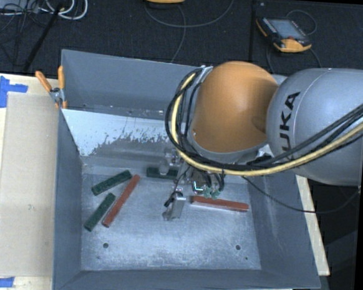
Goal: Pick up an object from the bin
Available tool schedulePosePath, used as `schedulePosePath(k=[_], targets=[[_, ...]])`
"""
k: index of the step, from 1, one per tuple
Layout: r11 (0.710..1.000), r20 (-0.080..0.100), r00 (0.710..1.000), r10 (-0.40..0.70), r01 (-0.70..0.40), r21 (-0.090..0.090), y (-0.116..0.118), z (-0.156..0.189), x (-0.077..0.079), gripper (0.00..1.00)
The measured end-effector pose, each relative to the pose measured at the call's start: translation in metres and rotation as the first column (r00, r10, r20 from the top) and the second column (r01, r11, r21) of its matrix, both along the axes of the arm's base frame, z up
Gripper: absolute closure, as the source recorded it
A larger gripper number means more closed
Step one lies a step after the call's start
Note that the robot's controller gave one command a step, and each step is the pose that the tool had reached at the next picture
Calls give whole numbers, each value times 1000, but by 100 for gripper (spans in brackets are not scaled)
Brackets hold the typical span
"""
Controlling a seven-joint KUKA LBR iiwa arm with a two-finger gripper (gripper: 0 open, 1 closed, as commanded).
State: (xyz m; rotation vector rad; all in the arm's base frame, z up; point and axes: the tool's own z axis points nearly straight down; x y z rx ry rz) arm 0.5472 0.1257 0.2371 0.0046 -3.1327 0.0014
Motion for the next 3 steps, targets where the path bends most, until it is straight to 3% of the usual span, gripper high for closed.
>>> schedulePosePath(k=[1,2,3], targets=[[1000,1,1000,28,-28,0,28,-148,32,0],[992,10,992,123,-123,3,95,-168,54,0],[993,15,993,114,-114,3,93,-164,56,100]])
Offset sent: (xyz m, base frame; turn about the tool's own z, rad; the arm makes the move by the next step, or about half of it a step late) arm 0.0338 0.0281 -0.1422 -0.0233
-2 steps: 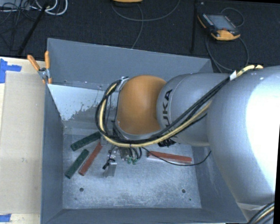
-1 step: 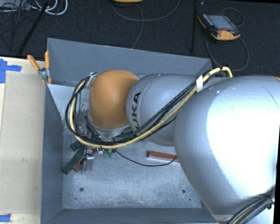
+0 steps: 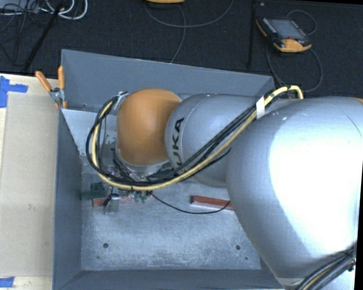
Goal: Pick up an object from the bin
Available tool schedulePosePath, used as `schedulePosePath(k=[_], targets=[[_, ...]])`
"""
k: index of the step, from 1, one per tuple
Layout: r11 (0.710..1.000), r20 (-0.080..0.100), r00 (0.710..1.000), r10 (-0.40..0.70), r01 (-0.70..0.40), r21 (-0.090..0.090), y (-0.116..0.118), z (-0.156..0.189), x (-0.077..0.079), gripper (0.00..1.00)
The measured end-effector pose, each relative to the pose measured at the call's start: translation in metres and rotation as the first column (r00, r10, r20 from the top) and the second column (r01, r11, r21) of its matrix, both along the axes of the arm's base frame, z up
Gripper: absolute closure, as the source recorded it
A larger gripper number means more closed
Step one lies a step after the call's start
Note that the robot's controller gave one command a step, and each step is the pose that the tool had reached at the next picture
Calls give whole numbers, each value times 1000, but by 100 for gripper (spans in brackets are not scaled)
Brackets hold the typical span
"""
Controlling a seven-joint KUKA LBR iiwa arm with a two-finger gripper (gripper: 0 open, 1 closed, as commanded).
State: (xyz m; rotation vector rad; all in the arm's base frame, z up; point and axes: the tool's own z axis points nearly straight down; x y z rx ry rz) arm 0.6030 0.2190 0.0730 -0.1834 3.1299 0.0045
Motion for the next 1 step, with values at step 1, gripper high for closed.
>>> schedulePosePath(k=[1], targets=[[998,3,998,65,-65,-1,-9,134,-3,100]])
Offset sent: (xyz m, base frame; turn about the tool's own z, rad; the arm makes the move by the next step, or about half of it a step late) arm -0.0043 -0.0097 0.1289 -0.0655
